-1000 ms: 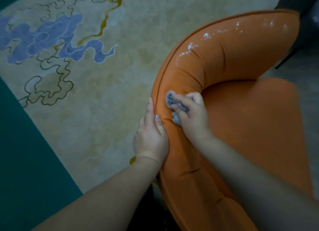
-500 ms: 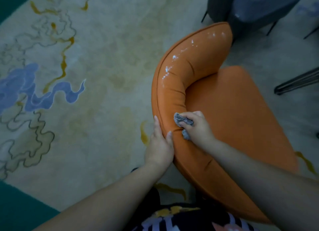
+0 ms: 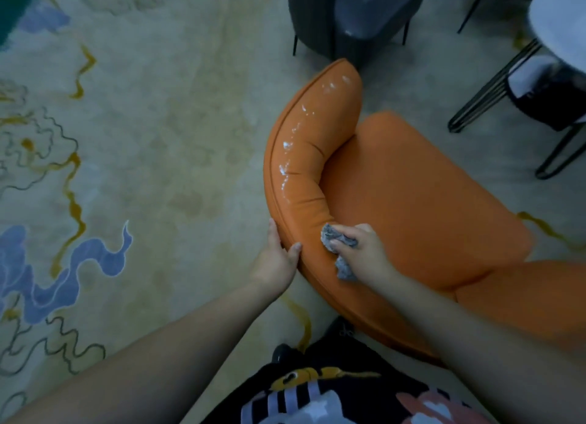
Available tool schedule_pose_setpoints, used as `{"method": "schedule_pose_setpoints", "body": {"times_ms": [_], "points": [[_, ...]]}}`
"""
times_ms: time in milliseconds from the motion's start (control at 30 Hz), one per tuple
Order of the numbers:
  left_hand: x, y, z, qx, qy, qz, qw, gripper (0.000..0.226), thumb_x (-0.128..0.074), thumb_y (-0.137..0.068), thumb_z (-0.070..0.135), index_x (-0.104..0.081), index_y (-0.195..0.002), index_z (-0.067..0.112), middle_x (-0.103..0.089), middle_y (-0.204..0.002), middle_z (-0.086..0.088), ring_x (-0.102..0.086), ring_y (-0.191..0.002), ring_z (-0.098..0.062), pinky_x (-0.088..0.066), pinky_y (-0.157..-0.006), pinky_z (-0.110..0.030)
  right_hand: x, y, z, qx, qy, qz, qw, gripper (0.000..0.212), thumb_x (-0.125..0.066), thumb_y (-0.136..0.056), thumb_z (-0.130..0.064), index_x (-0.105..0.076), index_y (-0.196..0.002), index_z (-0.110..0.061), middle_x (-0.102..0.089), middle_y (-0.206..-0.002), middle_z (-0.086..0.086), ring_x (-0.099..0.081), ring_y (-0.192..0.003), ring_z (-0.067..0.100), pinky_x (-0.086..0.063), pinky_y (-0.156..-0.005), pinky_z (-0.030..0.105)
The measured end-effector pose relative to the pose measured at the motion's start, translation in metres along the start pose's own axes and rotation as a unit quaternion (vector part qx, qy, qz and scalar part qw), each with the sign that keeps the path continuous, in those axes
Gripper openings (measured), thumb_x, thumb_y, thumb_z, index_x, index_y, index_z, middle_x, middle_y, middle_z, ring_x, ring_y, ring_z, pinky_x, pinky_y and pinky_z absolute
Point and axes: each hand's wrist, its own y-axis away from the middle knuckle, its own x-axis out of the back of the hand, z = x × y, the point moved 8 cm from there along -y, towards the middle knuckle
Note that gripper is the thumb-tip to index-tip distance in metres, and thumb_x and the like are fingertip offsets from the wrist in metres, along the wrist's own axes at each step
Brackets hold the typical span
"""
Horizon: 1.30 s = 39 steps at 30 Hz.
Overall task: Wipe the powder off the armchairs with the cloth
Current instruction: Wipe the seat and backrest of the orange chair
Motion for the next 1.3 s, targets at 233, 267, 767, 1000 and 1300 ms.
{"method": "schedule_pose_setpoints", "body": {"times_ms": [233,267,767,1000,1300], "points": [[0.033,-0.048,0.013,-0.005,0.054,0.039,0.998,0.078,-0.048,-0.097,0.040,0.005,-0.153,0.026,-0.049,-0.140,-0.007,-0.062,-0.108,-0.030,-0.051,-0.093,-0.047,-0.008,-0.042,-0.024,0.028,-0.067,0.057,0.996,0.036,-0.067,-0.088,-0.012,-0.064,-0.123,-0.017,-0.045,-0.100,-0.005,-0.049,-0.089,0.000,-0.028,-0.080,-0.006],[0.038,-0.054,0.014,-0.003,0.058,0.034,0.998,0.076,-0.047,-0.098,0.038,0.004,-0.153,0.027,-0.049,-0.140,-0.004,-0.063,-0.105,-0.029,-0.052,-0.089,-0.044,-0.012,-0.046,-0.027,0.032,-0.074,0.057,0.995,0.036,-0.067,-0.088,-0.013,-0.064,-0.124,-0.018,-0.044,-0.098,-0.009,-0.049,-0.090,-0.004,-0.029,-0.082,-0.005],[0.096,-0.174,0.077,-0.080,-0.044,-0.166,0.982,0.062,-0.056,-0.095,0.034,-0.021,-0.146,0.030,-0.052,-0.135,-0.002,-0.067,-0.091,-0.023,-0.060,-0.066,-0.038,-0.064,-0.112,-0.076,0.073,0.027,0.220,0.972,0.047,-0.070,-0.082,-0.007,-0.063,-0.124,-0.026,-0.039,-0.099,0.003,-0.041,-0.095,0.014,-0.033,-0.086,0.016],[0.092,-0.203,0.085,-0.082,-0.049,-0.236,0.967,0.075,-0.068,-0.087,0.012,-0.022,-0.144,0.026,-0.052,-0.124,-0.008,-0.064,-0.097,-0.028,-0.061,-0.063,-0.038,-0.063,-0.090,-0.066,0.033,0.044,0.319,0.946,0.047,-0.063,-0.082,-0.012,-0.059,-0.126,-0.027,-0.040,-0.098,0.004,-0.042,-0.089,0.011,-0.034,-0.083,0.004],[0.088,-0.209,0.081,-0.095,-0.020,-0.245,0.965,0.073,-0.065,-0.087,0.006,-0.024,-0.143,0.029,-0.055,-0.120,-0.005,-0.064,-0.097,-0.026,-0.061,-0.067,-0.042,-0.068,-0.101,-0.079,0.032,0.080,0.318,0.944,0.039,-0.065,-0.083,-0.015,-0.067,-0.121,-0.023,-0.039,-0.095,0.002,-0.045,-0.087,0.016,-0.035,-0.079,0.011]]}}
